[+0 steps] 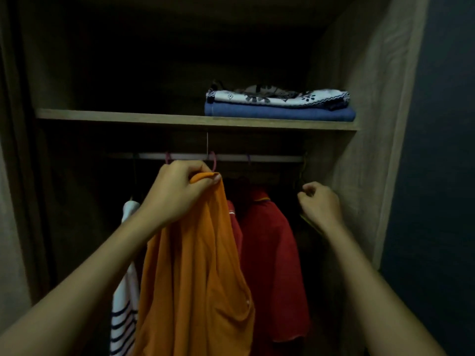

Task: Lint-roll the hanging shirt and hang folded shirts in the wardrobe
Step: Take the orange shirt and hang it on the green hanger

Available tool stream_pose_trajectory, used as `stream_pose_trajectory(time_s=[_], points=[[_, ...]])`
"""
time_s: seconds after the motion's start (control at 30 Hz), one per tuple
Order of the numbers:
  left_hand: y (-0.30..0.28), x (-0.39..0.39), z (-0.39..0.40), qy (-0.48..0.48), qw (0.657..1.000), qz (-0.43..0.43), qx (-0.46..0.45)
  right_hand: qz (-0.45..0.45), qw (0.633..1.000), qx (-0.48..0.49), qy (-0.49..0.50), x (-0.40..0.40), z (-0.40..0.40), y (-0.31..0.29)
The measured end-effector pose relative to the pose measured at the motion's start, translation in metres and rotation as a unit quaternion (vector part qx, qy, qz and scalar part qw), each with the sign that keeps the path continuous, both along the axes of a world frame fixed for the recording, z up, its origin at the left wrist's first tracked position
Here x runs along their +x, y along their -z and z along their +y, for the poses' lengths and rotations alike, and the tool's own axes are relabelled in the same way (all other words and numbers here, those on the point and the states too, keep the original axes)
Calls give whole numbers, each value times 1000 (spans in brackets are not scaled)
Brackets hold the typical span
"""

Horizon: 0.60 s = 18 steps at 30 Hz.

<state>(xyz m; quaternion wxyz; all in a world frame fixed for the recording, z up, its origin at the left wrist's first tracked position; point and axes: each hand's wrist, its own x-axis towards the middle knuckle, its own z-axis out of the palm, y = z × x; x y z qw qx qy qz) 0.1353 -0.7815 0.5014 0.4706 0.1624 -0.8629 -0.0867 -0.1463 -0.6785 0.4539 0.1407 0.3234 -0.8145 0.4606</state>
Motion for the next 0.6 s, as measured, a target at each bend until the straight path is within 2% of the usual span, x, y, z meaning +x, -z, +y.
stream_pose_trajectory(time_s=[0.1,0.17,0.23,0.3,0.4,0.47,0.6], points=[[4,-2,-3,-9,1000,2,19,-69,992,106,-15,-15,-14,6],[7,-2,-5,-11,999,0,35,-92,986,134,-33,-18,-24,11],[10,-1,-7,-11,999,2,48,-84,989,121,-33,-21,-33,12],[12,0,-11,-13,998,5,59,-97,992,69,-46,-26,-43,9],[16,-1,-17,-22,997,1,76,-176,982,-9,-69,-38,-61,3],[19,-3,-20,-30,997,-2,77,-196,976,-39,-82,-48,-72,1],[21,-7,-22,-29,996,-6,82,-170,980,37,-95,-65,-101,3]])
